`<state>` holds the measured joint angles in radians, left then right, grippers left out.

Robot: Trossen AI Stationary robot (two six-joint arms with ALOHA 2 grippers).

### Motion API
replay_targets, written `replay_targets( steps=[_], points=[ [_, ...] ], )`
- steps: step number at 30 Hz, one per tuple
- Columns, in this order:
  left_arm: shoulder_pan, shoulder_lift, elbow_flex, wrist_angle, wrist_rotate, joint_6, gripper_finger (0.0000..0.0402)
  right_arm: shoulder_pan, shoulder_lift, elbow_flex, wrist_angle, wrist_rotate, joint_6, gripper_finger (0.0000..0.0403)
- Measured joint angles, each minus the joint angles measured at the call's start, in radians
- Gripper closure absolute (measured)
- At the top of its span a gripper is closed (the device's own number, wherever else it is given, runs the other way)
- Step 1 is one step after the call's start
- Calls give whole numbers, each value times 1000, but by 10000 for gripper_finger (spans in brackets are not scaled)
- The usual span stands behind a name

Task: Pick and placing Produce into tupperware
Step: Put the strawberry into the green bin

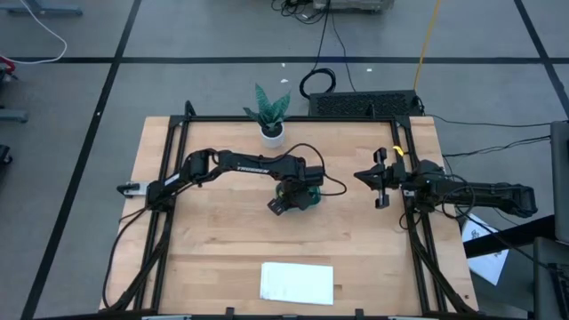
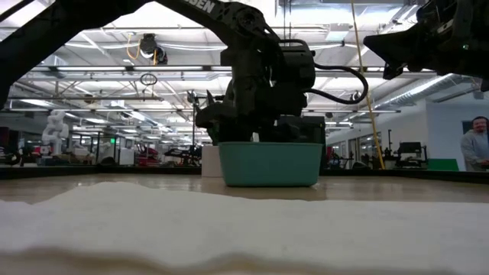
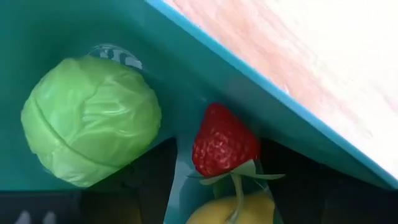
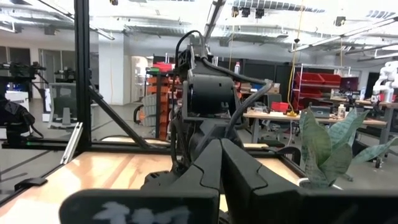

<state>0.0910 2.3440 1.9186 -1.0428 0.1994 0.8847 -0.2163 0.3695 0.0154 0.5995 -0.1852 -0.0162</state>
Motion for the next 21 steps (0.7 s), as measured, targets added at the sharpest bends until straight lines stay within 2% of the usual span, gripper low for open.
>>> replay_targets(
  steps=[13, 21],
  points=[
    [0, -3, 0, 4, -184, 4, 160, 0, 0, 0, -66, 0, 11, 403],
    [1, -13, -1, 23, -186, -2, 160, 0, 0, 0, -60, 0, 12, 403]
  ],
)
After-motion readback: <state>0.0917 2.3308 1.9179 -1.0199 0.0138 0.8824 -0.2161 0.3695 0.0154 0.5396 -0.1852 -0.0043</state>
